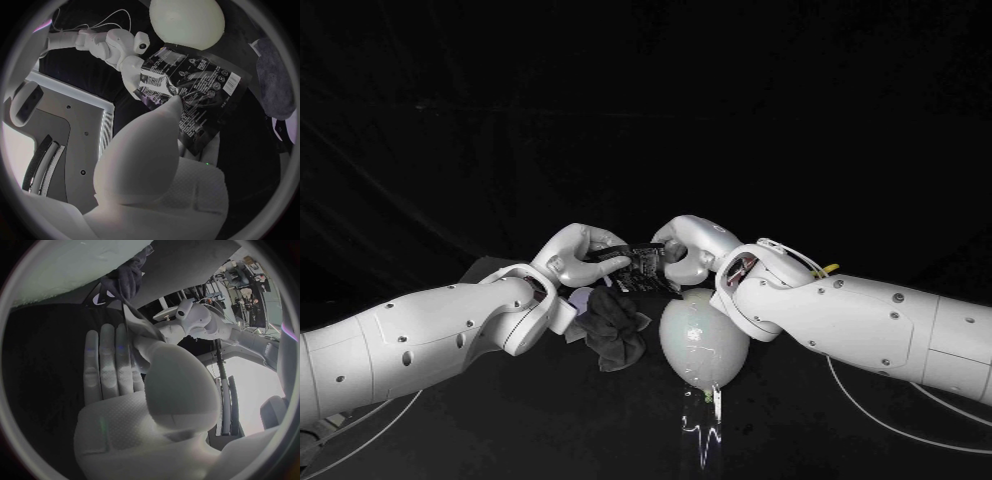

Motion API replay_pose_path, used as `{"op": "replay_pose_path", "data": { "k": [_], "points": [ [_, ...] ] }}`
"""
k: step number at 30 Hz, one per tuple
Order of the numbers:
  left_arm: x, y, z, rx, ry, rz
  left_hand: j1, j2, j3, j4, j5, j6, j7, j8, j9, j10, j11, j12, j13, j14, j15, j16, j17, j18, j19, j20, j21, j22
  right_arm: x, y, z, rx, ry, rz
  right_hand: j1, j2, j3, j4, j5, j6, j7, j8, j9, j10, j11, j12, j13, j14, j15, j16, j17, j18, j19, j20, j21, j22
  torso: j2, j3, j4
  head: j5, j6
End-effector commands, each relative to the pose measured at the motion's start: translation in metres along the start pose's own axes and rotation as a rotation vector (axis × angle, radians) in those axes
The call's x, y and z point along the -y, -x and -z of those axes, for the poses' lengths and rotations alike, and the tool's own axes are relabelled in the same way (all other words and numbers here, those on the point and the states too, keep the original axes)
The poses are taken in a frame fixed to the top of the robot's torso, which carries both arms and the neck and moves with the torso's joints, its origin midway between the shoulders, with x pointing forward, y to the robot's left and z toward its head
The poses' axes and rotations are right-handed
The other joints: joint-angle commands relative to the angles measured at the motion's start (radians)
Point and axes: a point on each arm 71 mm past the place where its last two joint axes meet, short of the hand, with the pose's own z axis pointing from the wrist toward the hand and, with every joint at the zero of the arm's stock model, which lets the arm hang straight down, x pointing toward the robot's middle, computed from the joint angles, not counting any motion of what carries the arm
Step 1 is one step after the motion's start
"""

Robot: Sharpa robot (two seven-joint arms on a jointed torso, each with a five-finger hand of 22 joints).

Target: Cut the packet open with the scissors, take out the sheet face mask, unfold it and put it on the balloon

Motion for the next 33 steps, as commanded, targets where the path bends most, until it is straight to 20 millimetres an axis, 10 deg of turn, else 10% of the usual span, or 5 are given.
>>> {"op": "replay_pose_path", "data": {
  "k": [1, 13, 19, 24, 33],
  "points": [
    [0.003, 0.000, -0.002, -0.001, -0.018, 0.014, -0.004, 0.006, 0.007, -0.001, 0.006, 0.003, 0.003, 0.003, 0.002, 0.004, 0.000, 0.000, 0.001, 0.006, 0.000, -0.007, -0.001, 0.017, 0.001, 0.003, 0.006, 0.002, -0.001, 0.003, 0.001, 0.035, 0.019, -0.022, 0.001, -0.015, 0.023, -0.034, 0.010, -0.002, -0.024, 0.066, 0.043, 0.042, -0.021, 0.032, 0.025, 0.036, -0.021, 0.032, 0.031, 0.003, 0.020, -0.013, 0.039, 0.030, 0.000, 0.0004, -0.0007, 0.002, -0.001],
    [0.002, 0.002, -0.005, 0.049, -0.002, 0.055, -0.040, -0.055, 0.033, -0.007, 0.009, -0.055, 0.042, -0.030, -0.010, -0.084, 0.036, -0.012, -0.002, -0.067, 0.031, -0.054, -0.019, -0.006, -0.040, 0.007, -0.012, -0.007, 0.004, 0.006, 0.002, 0.066, -0.029, -0.086, -0.039, -0.006, 0.094, -0.133, 0.098, -0.018, -0.039, 0.204, 0.113, 0.062, -0.045, 0.132, 0.113, 0.075, -0.052, 0.095, 0.114, -0.010, -0.038, -0.049, 0.234, 0.209, -0.001, 0.0013, -0.0020, 0.002, 0.003],
    [-0.001, 0.010, -0.005, 0.105, 0.005, 0.066, -0.135, -0.171, -0.043, 0.020, 0.013, -0.223, 0.053, -0.135, -0.058, -0.364, 0.127, 0.001, -0.003, -0.327, 0.116, -0.161, -0.069, -0.081, -0.434, 0.014, -0.238, -0.054, 0.016, 0.010, 0.001, 0.094, -0.097, -0.080, -0.061, 0.002, 0.115, -0.159, 0.088, -0.026, -0.040, 0.225, 0.114, 0.055, -0.045, 0.144, 0.133, 0.072, -0.053, 0.099, 0.131, -0.012, -0.083, -0.053, 0.295, 0.273, -0.002, 0.0011, -0.0009, -0.002, 0.008],
    [-0.008, 0.026, -0.001, 0.176, 0.031, 0.064, -0.142, -0.158, -0.158, 0.017, 0.005, -0.300, 0.025, -0.176, -0.081, -0.432, 0.157, -0.004, 0.002, -0.436, 0.137, -0.173, -0.089, -0.082, -0.486, 0.014, -0.270, -0.055, 0.033, 0.018, 0.003, 0.125, -0.170, -0.068, -0.069, 0.003, 0.123, -0.171, 0.088, -0.028, -0.041, 0.233, 0.112, 0.053, -0.046, 0.149, 0.141, 0.073, -0.054, 0.100, 0.138, -0.012, -0.099, -0.053, 0.318, 0.298, -0.001, 0.0014, -0.0009, -0.009, 0.013],
    [-0.013, 0.041, 0.007, 0.257, 0.066, 0.074, -0.098, -0.110, -0.291, 0.025, 0.008, -0.280, 0.123, -0.173, -0.079, -0.457, 0.136, 0.014, 0.004, -0.384, 0.123, -0.109, -0.051, -0.080, -0.436, 0.013, -0.247, -0.044, 0.051, 0.028, 0.006, 0.176, -0.268, -0.061, -0.078, 0.004, 0.135, -0.185, 0.105, -0.026, -0.042, 0.242, 0.110, 0.054, -0.048, 0.154, 0.149, 0.076, -0.056, 0.101, 0.146, -0.011, -0.115, -0.054, 0.347, 0.329, -0.001, 0.0014, -0.0015, -0.021, 0.022]
  ]
}}
